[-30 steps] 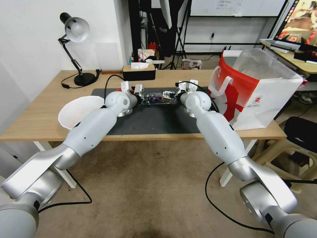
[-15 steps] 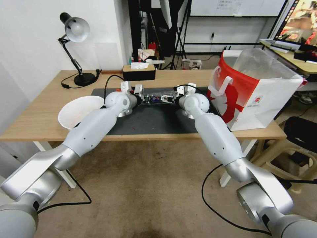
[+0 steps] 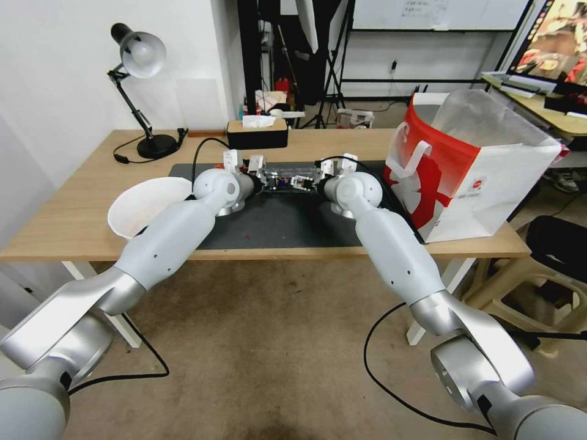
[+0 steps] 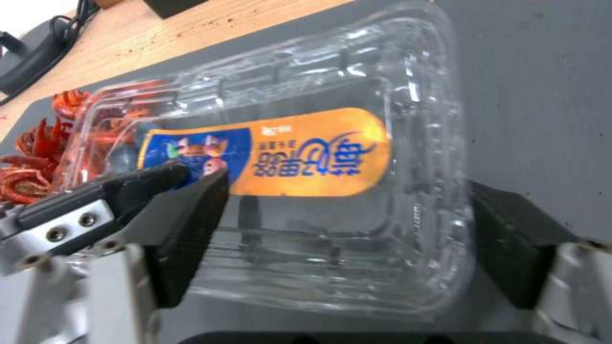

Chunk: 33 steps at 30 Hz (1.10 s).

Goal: Close the takeout container lid, then place the container into the takeout bag.

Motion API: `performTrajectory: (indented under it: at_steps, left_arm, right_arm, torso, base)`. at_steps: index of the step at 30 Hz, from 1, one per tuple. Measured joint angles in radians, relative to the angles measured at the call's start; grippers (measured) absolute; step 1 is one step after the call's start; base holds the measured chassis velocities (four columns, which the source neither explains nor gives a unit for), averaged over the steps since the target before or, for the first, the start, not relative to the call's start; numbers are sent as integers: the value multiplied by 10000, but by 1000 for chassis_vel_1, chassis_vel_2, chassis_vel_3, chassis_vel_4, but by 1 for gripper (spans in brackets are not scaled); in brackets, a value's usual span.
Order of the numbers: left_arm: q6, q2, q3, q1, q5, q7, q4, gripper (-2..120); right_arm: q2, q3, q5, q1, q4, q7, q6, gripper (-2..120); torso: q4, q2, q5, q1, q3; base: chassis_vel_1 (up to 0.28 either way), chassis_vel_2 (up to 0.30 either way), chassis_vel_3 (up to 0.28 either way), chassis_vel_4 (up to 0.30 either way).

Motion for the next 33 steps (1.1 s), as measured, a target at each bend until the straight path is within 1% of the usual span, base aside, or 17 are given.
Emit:
performTrajectory:
  at_steps: [3, 4, 7, 8, 10, 11, 12, 13, 14, 15, 16, 18, 19, 21, 24, 30, 33]
  left_arm:
    - [0, 25, -7, 0, -7, 0, -13, 0]
    - [0, 25, -7, 0, -7, 0, -13, 0]
    - [1, 31, -13, 12, -9, 0, -50, 0]
    - [1, 31, -13, 12, -9, 0, -50, 0]
    - [3, 31, -15, 18, -10, -3, -63, 0]
    - [3, 31, -15, 18, -10, -3, -63, 0]
    - [4, 32, -15, 21, -10, -5, -66, 0]
    - [7, 28, -16, 26, -11, -15, -67, 0]
    - [7, 19, -15, 27, -10, -24, -66, 0]
    - [7, 14, -15, 28, -10, -27, -66, 0]
    - [7, 14, -15, 28, -10, -27, -66, 0]
    - [10, 3, -9, 28, -10, -33, -66, 0]
    - [10, 3, -9, 28, -10, -33, -66, 0]
    - [12, -3, 1, 14, -10, -42, -51, 0]
    - [14, 17, 2, 1, -11, -43, -50, 0]
    - [22, 51, -191, -24, -83, -46, -58, 0]
    - [31, 161, -284, -22, -153, -67, -221, 0]
  right_arm:
    - [16, 31, 7, -39, -6, 79, 12, 68]
    - [16, 31, 7, -39, -6, 79, 12, 68]
    - [-29, 26, 21, -63, 51, 148, 18, 52]
    - [-29, 26, 21, -63, 51, 148, 18, 52]
    - [-77, -3, 44, -63, 110, 212, 20, 44]
    - [-77, -3, 44, -63, 110, 212, 20, 44]
    - [-96, -10, 54, -63, 126, 244, 22, 41]
    - [-127, -16, 73, -64, 150, 292, 29, 33]
    - [-153, -19, 86, -68, 179, 325, 41, 28]
    - [-167, -21, 92, -71, 187, 336, 49, 25]
    - [-167, -21, 92, -71, 187, 336, 49, 25]
    - [-200, -23, 97, -79, 198, 357, 65, 13]
    - [-200, -23, 97, -79, 198, 357, 65, 13]
    - [-230, -16, 98, -91, 201, 372, 84, 4]
    - [-255, -14, 99, -109, 213, 389, 99, 2]
    - [-290, 18, 99, -169, 247, 411, 143, 2]
    - [-344, 37, 115, -222, 310, 428, 150, 2]
  torso:
    - [0, 0, 0, 1, 0]
    - [0, 0, 0, 1, 0]
    - [-1, 0, 0, 0, 0]
    - [-1, 0, 0, 0, 0]
    - [-1, 0, 0, 0, 0]
    - [-1, 0, 0, 0, 0]
    - [-1, 0, 0, 0, 0]
    - [0, 0, 0, 0, 0]
    - [0, 0, 0, 0, 0]
    - [0, 0, 1, 0, 0]
    - [0, 0, 1, 0, 0]
    - [-1, 0, 1, 0, -1]
    - [-1, 0, 1, 0, -1]
    - [0, 0, 1, -1, 0]
    - [1, 0, 0, -1, -1]
    - [0, 0, 0, -1, -1]
    - [1, 0, 0, -1, -1]
  base:
    - [0, 0, 0, 0]
    - [0, 0, 0, 0]
    - [0, 0, 0, 0]
    - [0, 0, 0, 0]
    - [0, 0, 0, 0]
    - [0, 0, 0, 0]
    - [0, 0, 0, 0]
    - [0, 0, 0, 0]
    - [0, 0, 0, 0]
    - [0, 0, 0, 0]
    - [0, 0, 0, 0]
    - [0, 0, 0, 0]
    - [0, 0, 0, 0]
    - [0, 0, 0, 0]
    - [0, 0, 0, 0]
    - [0, 0, 0, 0]
    - [0, 0, 0, 0]
